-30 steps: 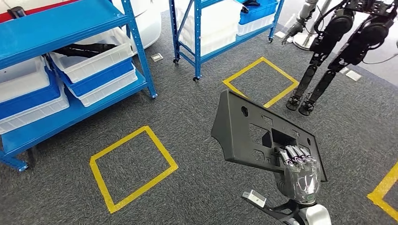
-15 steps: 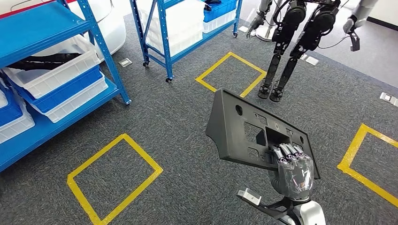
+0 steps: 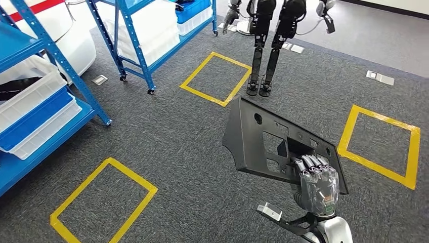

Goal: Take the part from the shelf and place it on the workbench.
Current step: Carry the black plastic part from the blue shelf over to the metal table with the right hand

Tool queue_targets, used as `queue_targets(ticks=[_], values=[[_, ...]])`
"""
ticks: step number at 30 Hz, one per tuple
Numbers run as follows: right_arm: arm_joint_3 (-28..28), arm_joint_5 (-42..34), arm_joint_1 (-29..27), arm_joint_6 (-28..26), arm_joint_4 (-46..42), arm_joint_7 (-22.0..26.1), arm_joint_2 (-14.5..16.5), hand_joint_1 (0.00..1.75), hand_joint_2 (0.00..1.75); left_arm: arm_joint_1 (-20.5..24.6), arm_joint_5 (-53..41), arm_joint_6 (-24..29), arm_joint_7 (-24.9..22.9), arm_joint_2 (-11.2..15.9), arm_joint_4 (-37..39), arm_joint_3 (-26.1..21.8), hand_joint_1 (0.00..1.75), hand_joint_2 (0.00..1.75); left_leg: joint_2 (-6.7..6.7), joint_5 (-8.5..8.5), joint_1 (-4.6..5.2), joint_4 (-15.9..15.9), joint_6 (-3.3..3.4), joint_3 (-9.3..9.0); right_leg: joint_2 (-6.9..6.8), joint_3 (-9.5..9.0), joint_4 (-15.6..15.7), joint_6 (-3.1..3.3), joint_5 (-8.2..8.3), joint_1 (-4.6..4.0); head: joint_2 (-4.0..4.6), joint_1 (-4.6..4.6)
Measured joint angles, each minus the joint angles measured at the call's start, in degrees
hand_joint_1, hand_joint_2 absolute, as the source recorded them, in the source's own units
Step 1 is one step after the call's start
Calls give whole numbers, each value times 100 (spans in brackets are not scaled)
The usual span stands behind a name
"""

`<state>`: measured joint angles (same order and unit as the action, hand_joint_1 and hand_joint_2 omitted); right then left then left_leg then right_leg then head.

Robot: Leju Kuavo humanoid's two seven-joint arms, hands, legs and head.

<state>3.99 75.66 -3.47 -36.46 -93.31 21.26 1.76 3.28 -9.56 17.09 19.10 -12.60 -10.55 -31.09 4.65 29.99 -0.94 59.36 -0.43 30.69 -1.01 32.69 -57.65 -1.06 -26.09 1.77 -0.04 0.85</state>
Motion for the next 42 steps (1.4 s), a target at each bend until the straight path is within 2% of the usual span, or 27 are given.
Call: queue_targets(ticks=[2, 3, 4, 5, 6, 7, 9, 11, 13, 15, 17, 19, 20, 21, 23, 24, 26, 28, 29, 31, 33, 34, 35, 37, 38, 40, 42], values=[[22, 56, 4, 0, 1, -37, 6, 175, 175, -9, -1, 5, 0, 2, 1, -5, 0, 0, -323, 391, -16, 669, -16, 289, 115, 12, 3, 79, 21, -18, 0, -10], [32, 99, 1, 0, 1, -62, 8, 175, 175, -17, -1, 9, -1, 2, 1, -11, 0, 0, -409, 570, -15, 1067, -5, 480, 178, 19, 2, 105, 26, -41, 0, -13], [40, 147, -4, 0, 2, -84, 9, 175, 175, -23, -1, 10, -2, 3, 1, -17, 0, 0, -449, 663, -15, 1365, 10, 635, 249, 23, 1, 116, 28, -65, 0, -13], [46, 183, -8, 0, 2, -106, 8, 175, 175, -29, -1, 12, -3, 3, 1, -23, 0, 0, -469, 639, -14, 1477, 33, 711, 326, 24, 0, 127, 33, -86, 0, -14], [51, 208, -12, 0, 2, -122, 8, 175, 175, -31, -2, 12, -5, 3, 1, -27, 0, 0, -487, 499, -11, 1361, 66, 683, 405, 21, -1, 132, 36, -104, 0, -13], [57, 230, -13, 0, 2, -148, 8, 175, 175, -30, -4, 12, -5, 3, 1, -29, 0, 0, -537, 278, -4, 1041, 110, 553, 481, 14, -1, 136, 39, -118, 0, -14], [74, 272, -15, 0, 2, -216, 7, 175, 175, -28, -14, 11, 2, 19, 1, -32, 0, 0, -831, -108, 17, 263, 225, 223, 611, 18, -6, 131, 45, -136, 0, -8], [101, 313, -22, 0, 2, -287, 6, 175, 175, -26, -31, 0, 31, 32, -1, -33, 0, 0, -1024, -223, 53, -119, 293, 68, 727, 63, -8, 91, 69, -117, 0, -9], [130, 351, -42, 0, -1, -330, 4, 175, 175, -22, -46, -24, 75, 28, -2, -33, 0, 0, -906, -248, 70, -198, 308, 39, 832, 115, 4, 27, 109, -97, 0, -14], [158, 381, -50, 0, -5, -363, -4, 175, 175, -23, -57, -56, 103, 23, -2, -34, 0, 0, -747, -316, 50, -320, 319, -23, 624, 230, -148, 5, 45, -114, 0, 1], [186, 394, -29, 0, -7, -389, -13, 175, 175, -30, -62, -85, 109, 18, -1, -34, 0, 0, -568, -351, 44, -393, 321, -65, 292, 527, -711, 18, -207, -115, 0, 24], [207, 408, -22, 0, -3, -399, -15, 175, 175, -32, -58, -115, 109, 17, -1, -34, 0, 0, -388, -346, 49, -391, 320, -59, 191, 872, -1399, -14, -446, -77, 0, 36], [211, 414, -27, 0, 0, -408, -17, 175, 175, -30, -55, -130, 109, 17, -1, -34, 0, 0, -304, -339, 50, -389, 314, -56, 171, 943, -1547, -58, -470, -50, 0, 35], [214, 418, -29, 0, 3, -420, -21, 175, 175, -28, -52, -141, 108, 16, -1, -34, 0, 0, -229, -331, 47, -385, 302, -57, 145, 890, -1462, -117, -410, -24, 0, 37], [232, 420, -18, 0, 7, -465, -35, 175, 175, -24, -51, -151, 105, 15, -2, -34, 0, 0, -97, -298, 37, -360, 251, -69, -22, 474, -710, -238, -150, 37, 0, 38], [252, 420, -6, 0, 9, -485, -43, 175, 175, -21, -51, -154, 103, 16, -2, -34, 0, 0, -40, -269, 46, -338, 208, -68, -137, 263, -346, -264, -45, 33, 0, 39], [295, 416, 16, 0, 14, -507, -55, 175, 175, -13, -51, -155, 102, 21, -3, -34, 0, 0, 53, -213, 65, -299, 122, -78, -244, 77, 7, -217, 36, 8, -1, 20], [317, 413, 22, 0, 17, -516, -68, 175, 175, 3, -51, -155, 101, 19, -3, -34, 0, 0, 143, -188, 55, -301, 54, -104, -135, 103, 3, -122, 45, -26, -1, -5], [327, 413, 23, 0, 17, -522, -75, 175, 175, 11, -51, -155, 101, 16, -3, -34, 0, 0, 123, -157, 30, -278, 23, -106, -77, 106, 6, -85, 53, -19, 0, -11], [358, 416, 41, 0, 20, -554, -85, 175, 175, 14, -51, -154, 100, 17, -3, -34, 0, 0, -98, 85, -9, 43, -20, 18, 42, 103, 17, 0, 75, 7, 0, -37], [408, 427, 64, 0, 30, -601, -87, 175, 175, 3, -48, -145, 92, 21, -3, -36, 0, 0, -371, 497, -21, 796, -23, 359, 156, 110, 17, 62, 82, -14, 0, -62], [437, 434, 70, 0, 40, -622, -87, 175, 175, -6, -44, -135, 84, 22, -3, -38, 0, 0, -425, 642, -20, 1162, -19, 541, 220, 111, 15, 80, 85, -35, 0, -64], [470, 445, 74, 0, 55, -647, -88, 175, 175, -13, -37, -120, 75, 22, -3, -40, 0, 0, -453, 674, -19, 1369, -8, 659, 295, 110, 13, 86, 86, -56, 0, -65], [540, 460, 82, 0, 87, -693, -91, 175, 175, -20, -16, -92, 64, 21, -3, -47, 0, 0, -492, 416, -20, 1160, 33, 606, 445, 100, 10, 93, 91, -81, 0, -65], [578, 462, 93, 0, 102, -715, -95, 175, 175, -20, -9, -82, 62, 21, -3, -50, 0, 0, -570, 184, -20, 790, 63, 449, 519, 94, 7, 95, 93, -86, 0, -66], [645, 445, 140, 0, 129, -737, -108, 175, 175, -20, -5, -79, 59, 23, -3, -55, 0, 0, -828, -115, -22, 113, 112, 156, 640, 102, -8, 81, 99, -105, 0, -61], [699, 388, 191, 0, 153, -744, -143, 175, 175, -10, -5, -75, 54, 26, -3, -56, 0, 0, -936, -166, 6, -128, 143, 54, 746, 143, -5, 27, 123, -107, 0, -59]])
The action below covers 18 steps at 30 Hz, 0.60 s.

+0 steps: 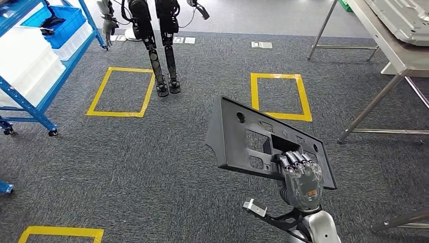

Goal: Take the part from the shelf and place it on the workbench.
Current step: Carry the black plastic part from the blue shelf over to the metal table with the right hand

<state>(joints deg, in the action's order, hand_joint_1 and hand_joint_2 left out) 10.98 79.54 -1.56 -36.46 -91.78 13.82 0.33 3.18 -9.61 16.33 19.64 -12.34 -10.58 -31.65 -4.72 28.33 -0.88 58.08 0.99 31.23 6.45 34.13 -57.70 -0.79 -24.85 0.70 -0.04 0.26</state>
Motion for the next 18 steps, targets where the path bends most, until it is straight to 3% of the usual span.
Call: queue_targets(ticks=[2, 4, 6, 8, 9, 10, 11, 12, 14, 15, 17, 18], values=[[38, -72, 19, 0, 11, 13, -66, 175, 175, 13, 1, 3, -2, 1, 0, -1, 0, 0, 131, -47, 28, -62, 58, -26, 45, 54, 11, -75, 29, 15, 0, -1], [59, -141, 42, 0, 21, 49, -141, 175, 175, 11, 2, 0, -1, -2, 0, -2, 0, 0, 277, -110, 29, -152, 134, -58, -196, 203, -220, -90, -83, 3, 0, 14], [76, -212, 84, 0, 44, 105, -194, 175, 175, -1, 3, 0, 0, -2, 0, -3, 0, 0, 445, -129, 40, -183, 173, -62, -491, 536, -883, -63, -390, -1, 0, 34], [88, -261, 100, 0, 82, 153, -235, 175, 175, -9, 8, 3, 0, 3, 0, -8, 0, 0, 623, -124, 56, -181, 182, -52, -564, 835, -1527, -90, -619, 17, 0, 46], [91, -278, 100, 0, 102, 167, -254, 175, 175, -9, 10, 4, 0, 5, 0, -11, 0, 0, 701, -121, 60, -180, 180, -49, -580, 852, -1603, -127, -625, 26, 0, 48], [92, -297, 102, 0, 122, 183, -274, 175, 175, -8, 11, 4, 0, 6, 0, -14, 0, 0, 777, -116, 62, -179, 174, -52, -610, 732, -1421, -177, -543, 35, 0, 49], [93, -315, 110, 0, 139, 206, -289, 175, 175, -6, 13, 4, 0, 4, 0, -16, 0, 0, 847, -107, 64, -177, 160, -60, -690, 502, -1030, -223, -409, 44, 0, 49], [93, -337, 125, 0, 154, 232, -298, 175, 175, -5, 14, 5, 0, 5, -1, -17, 0, 0, 908, -92, 75, -172, 139, -72, -849, 253, -592, -241, -288, 44, 0, 51], [94, -376, 164, 0, 179, 276, -308, 175, 175, -4, 18, 15, 4, 3, -1, -21, 0, 0, 1024, -52, 111, -159, 78, -99, -1079, -76, -10, -211, -128, 11, 0, 44], [95, -389, 178, 0, 189, 286, -310, 175, 175, 0, 20, 24, 7, 3, -1, -22, 0, 0, 1079, -35, 125, -157, 50, -114, -1107, -106, 57, -172, -115, -14, 0, 39], [96, -398, 189, 0, 203, 302, -323, 175, 175, 14, 26, 36, 13, -1, -1, -24, 0, 0, 1182, -4, 113, -153, -6, -143, -954, -100, 66, -101, -88, -3, 0, 32], [96, -400, 191, 0, 208, 308, -331, 175, 175, 22, 27, 39, 14, -2, -2, -24, 0, 0, 1123, 54, 94, -96, -37, -135, -880, -104, 78, -60, -74, 23, 0, 26]])
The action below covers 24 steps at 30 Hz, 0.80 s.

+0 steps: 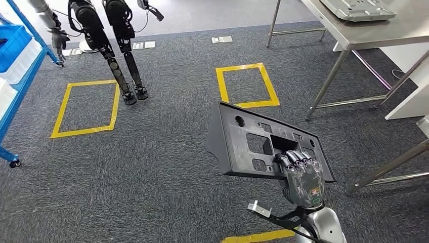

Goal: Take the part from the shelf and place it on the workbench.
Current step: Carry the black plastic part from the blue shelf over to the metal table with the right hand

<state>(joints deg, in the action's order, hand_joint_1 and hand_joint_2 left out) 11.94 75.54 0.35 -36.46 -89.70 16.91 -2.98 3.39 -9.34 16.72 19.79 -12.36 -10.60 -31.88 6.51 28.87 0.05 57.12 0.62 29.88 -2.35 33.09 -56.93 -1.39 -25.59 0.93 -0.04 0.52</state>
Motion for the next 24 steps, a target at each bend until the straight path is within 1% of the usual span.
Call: queue_targets(ticks=[1, 2, 3, 4, 5, 6, 7, 8, 9, 10, 11, 12, 13, 14, 15, 16, 17, 18, 19, 20, 21, 22, 23, 24], values=[[0, -2, 7, 0, 4, 4, -5, 175, 175, 1, 2, 0, 1, -1, -1, 0, 0, 0, -129, 116, -22, 153, -30, 53, 72, -7, 11, 51, 18, 29, 0, -11], [1, -3, 15, 0, 7, 8, -6, 175, 175, -2, 2, 0, 2, -1, -1, 0, 0, 0, -305, 289, -44, 425, -55, 165, 141, -15, 19, 95, 31, 56, 0, -24], [3, -5, 23, 0, 10, 10, -5, 175, 175, -6, 3, 2, 2, -1, -1, -1, 0, 0, -489, 494, -57, 798, -71, 330, 209, -12, 18, 125, 36, 44, 0, -37], [6, -6, 26, 0, 19, 14, -4, 175, 175, -14, 5, 4, 2, -1, -1, -2, 0, 0, -589, 674, -64, 1196, -82, 521, 280, -10, 18, 142, 37, 33, 0, -43], [9, -10, 26, 0, 29, 21, -3, 175, 175, -23, 7, 7, 2, -1, -1, -2, 0, 0, -636, 775, -66, 1503, -90, 682, 360, -9, 17, 146, 36, 23, 0, -44], [11, -20, 23, 0, 42, 31, -4, 175, 175, -30, 9, 9, 2, -1, -1, -3, 0, 0, -655, 762, -68, 1632, -92, 766, 445, -11, 14, 145, 36, 17, 0, -45], [12, -32, 21, 0, 55, 40, -3, 175, 175, -36, 11, 9, 2, -1, -1, -3, 0, 0, -668, 627, -73, 1529, -88, 740, 531, -15, 9, 144, 37, 14, 0, -45], [13, -45, 22, 0, 67, 49, -1, 175, 175, -37, 12, 10, 2, -1, -1, -3, 0, 0, -711, 409, -85, 1221, -82, 614, 617, -21, 1, 142, 37, 14, 0, -45], [14, -56, 23, 0, 77, 54, 3, 175, 175, -37, 12, 11, 2, -1, -1, -3, 0, 0, -841, 187, -106, 824, -75, 444, 697, -21, -9, 139, 38, 14, 0, -46], [15, -60, 27, 0, 85, 55, 9, 175, 175, -38, 11, 13, 3, 0, 0, -4, 0, 0, -988, 30, -130, 453, -70, 280, 767, -9, -30, 129, 36, -5, 0, -43], [17, -62, 32, 0, 91, 56, 15, 175, 175, -37, 11, 15, 5, 2, 0, -4, 0, 0, -1110, -50, -143, 213, -66, 177, 833, 14, -43, 108, 41, -12, 0, -39], [19, -62, 34, 0, 96, 56, 23, 175, 175, -36, 11, 17, 8, 4, 0, -5, 0, 0, -1181, -60, -137, 104, -50, 134, 896, 49, -47, 75, 53, -19, 0, -38], [22, -61, 32, 0, 99, 56, 30, 175, 175, -34, 11, 21, 11, 5, 0, -5, 0, 0, -1146, -51, -114, 78, -26, 125, 964, 83, -43, 29, 70, -19, 0, -34], [25, -61, 27, 0, 101, 55, 34, 175, 175, -31, 11, 24, 15, 3, -1, -5, 0, 0, -1066, -69, -100, 64, 18, 126, 1018, 121, -34, -17, 87, -11, 0, -32], [28, -63, 20, 0, 102, 52, 37, 175, 175, -29, 11, 27, 21, -1, -1, -5, 0, 0, -986, -93, -88, 31, 70, 114, 969, 163, -67, -48, 78, -8, 0, -32], [34, -68, 20, 0, 104, 46, 39, 175, 175, -30, 12, 27, 27, -5, -1, -6, 0, 0, -903, -120, -86, -4, 119, 104, 837, 236, -189, -55, 16, -14, 0, -13], [42, -74, 26, 0, 105, 39, 43, 175, 175, -34, 14, 22, 33, -9, -1, -6, 0, 0, -815, -142, -86, -36, 159, 95, 663, 357, -428, -43, -101, -24, 0, 3], [50, -78, 31, 0, 109, 27, 48, 175, 175, -38, 19, 9, 40, -10, -1, -7, 0, 0, -731, -149, -73, -44, 181, 93, 482, 512, -761, -22, -257, -22, 0, 17], [59, -79, 33, 0, 116, 15, 53, 175, 175, -43, 26, -21, 48, -9, -1, -9, 0, 0, -642, -148, -64, -45, 194, 99, 381, 698, -1157, -8, -424, -24, 0, 33], [66, -76, 27, 0, 126, 2, 56, 175, 175, -45, 32, -59, 60, -8, -1, -11, 0, 0, -555, -145, -54, -43, 197, 103, 341, 847, -1488, -12, -540, -17, 0, 32], [71, -74, 16, 0, 137, -12, 57, 175, 175, -46, 37, -106, 78, -7, -1, -15, 0, 0, -471, -142, -49, -42, 199, 107, 319, 915, -1657, -34, -585, -12, 0, 32], [75, -73, 6, 0, 146, -24, 57, 175, 175, -44, 40, -154, 97, -7, -1, -18, 0, 0, -389, -137, -47, -41, 197, 108, 291, 871, -1611, -72, -548, -7, 0, 33], [78, -78, 0, 0, 153, -34, 57, 175, 175, -41, 41, -195, 115, -10, -1, -22, 0, 0, -315, -130, -46, -40, 190, 102, 241, 707, -1332, -117, -437, 1, 0, 33], [80, -87, -2, 0, 156, -42, 58, 175, 175, -38, 44, -235, 129, -13, -1, -27, 0, 0, -247, -119, -41, -38, 175, 90, 110, 467, -908, -156, -300, 7, 0, 37]])
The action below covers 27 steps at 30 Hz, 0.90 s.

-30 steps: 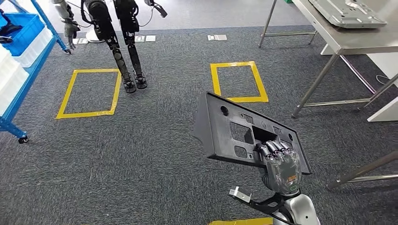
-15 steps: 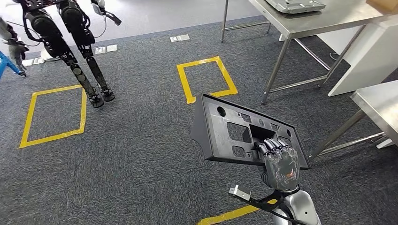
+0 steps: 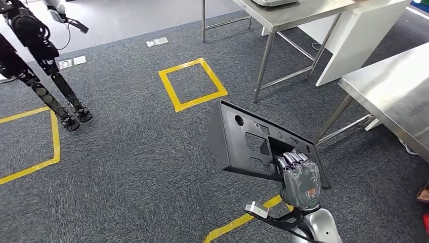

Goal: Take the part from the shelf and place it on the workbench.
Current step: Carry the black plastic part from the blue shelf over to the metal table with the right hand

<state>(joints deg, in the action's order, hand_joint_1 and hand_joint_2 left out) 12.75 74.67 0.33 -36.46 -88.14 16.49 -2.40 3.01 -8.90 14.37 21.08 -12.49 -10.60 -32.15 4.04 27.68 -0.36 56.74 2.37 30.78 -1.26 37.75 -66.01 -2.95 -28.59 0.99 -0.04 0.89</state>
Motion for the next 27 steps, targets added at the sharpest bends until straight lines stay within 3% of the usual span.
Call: queue_targets(ticks=[2, 3, 5, 6, 8, 10, 12, 13, 14, 16, 17, 19, 21, 22, 24, 25, 27], values=[[7, -31, 8, 0, 3, -10, 2, 175, 175, 1, 2, -51, 15, -3, 0, -12, 0, 0, 120, 39, 37, 12, -56, -31, -292, -388, 687, 4, 204, -25, 0, 0], [12, -46, 13, 0, 5, -11, 2, 175, 175, 3, 3, -65, 17, -1, 0, -18, 0, 0, 179, 59, 59, 17, -86, -49, -375, -469, 840, 34, 246, -42, 0, -2], [17, -67, 18, 0, 9, -11, -3, 175, 175, 13, 3, -83, 21, 0, 0, -28, 0, 0, 310, 93, 66, 17, -137, -80, -262, -461, 871, 103, 267, -56, 0, -12], [19, -73, 16, 0, 10, -11, -5, 175, 175, 20, 3, -90, 22, 1, 0, -31, 0, 0, 303, 124, 47, 38, -170, -84, -188, -462, 878, 130, 278, -29, 0, -13], [22, -84, 18, 0, 10, -13, -1, 175, 175, 21, 3, -103, 26, 3, 0, -36, 0, 0, 22, 349, -1, 340, -235, 27, -38, -466, 891, 218, 307, 25, 0, -21], [38, -122, 20, 0, 16, -14, 22, 175, 175, 7, 3, -109, 26, 5, 1, -46, 0, 0, -328, 751, -24, 1075, -273, 360, 109, -464, 893, 286, 323, 36, 0, -30], [64, -168, 7, 0, 29, -14, 45, 175, 175, -9, 3, -108, 24, 5, 2, -58, 0, 0, -409, 957, -27, 1695, -289, 683, 274, -464, 890, 305, 328, 27, 0, -31], [75, -181, -3, 0, 36, -13, 52, 175, 175, -12, 3, -108, 24, 5, 2, -62, 0, 0, -418, 880, -33, 1713, -289, 716, 362, -467, 887, 307, 330, 26, 0, -32], [85, -188, -11, 0, 39, -13, 56, 175, 175, -12, 3, -108, 24, 6, 2, -64, 0, 0, -434, 709, -44, 1529, -286, 652, 447, -473, 883, 305, 330, 29, 0, -33], [98, -197, -13, 0, 40, -12, 68, 175, 175, -12, 3, -108, 24, 8, 3, -67, 0, 0, -641, 274, -89, 769, -281, 327, 605, -473, 859, 293, 330, 24, 0, -36], [103, -199, -10, 0, 40, -13, 74, 175, 175, -12, 3, -108, 23, 10, 3, -68, 0, 0, -762, 151, -108, 461, -276, 196, 672, -454, 838, 274, 328, 10, 0, -34], [109, -201, -10, 0, 40, -13, 83, 175, 175, -6, 3, -108, 22, 14, 3, -69, 0, 0, -881, 88, -101, 186, -245, 92, 794, -388, 816, 203, 341, -12, 0, -32], [113, -198, -29, 0, 40, -14, 84, 175, 175, 8, 3, -108, 21, 8, 2, -68, 0, 0, -746, 62, -70, 146, -160, 85, 879, -313, 816, 113, 367, -3, 0, -33], [115, -183, -35, 0, 40, -22, 84, 175, 175, 10, 3, -107, 21, 3, 2, -68, 0, 0, -676, 37, -63, 118, -105, 78, 804, -264, 759, 89, 340, -2, 0, -31], [126, -95, -21, 0, 40, -82, 85, 175, 175, 4, 3, -107, 19, -4, 2, -69, 0, 0, -513, -2, -62, 67, -19, 72, 481, -47, 338, 105, 121, -14, 0, -4], [136, -27, -10, 0, 40, -134, 88, 175, 175, -2, 3, -106, 15, -2, 2, -69, 0, 0, -439, -3, -50, 62, 0, 74, 327, 108, 8, 125, -39, -20, 0, 5], [153, 115, -1, 0, 41, -248, 92, 175, 175, -8, 3, -105, 8, -1, 2, -70, 0, 0, -307, -1, -34, 64, 11, 85, 221, 382, -598, 134, -283, -19, 0, 12]])
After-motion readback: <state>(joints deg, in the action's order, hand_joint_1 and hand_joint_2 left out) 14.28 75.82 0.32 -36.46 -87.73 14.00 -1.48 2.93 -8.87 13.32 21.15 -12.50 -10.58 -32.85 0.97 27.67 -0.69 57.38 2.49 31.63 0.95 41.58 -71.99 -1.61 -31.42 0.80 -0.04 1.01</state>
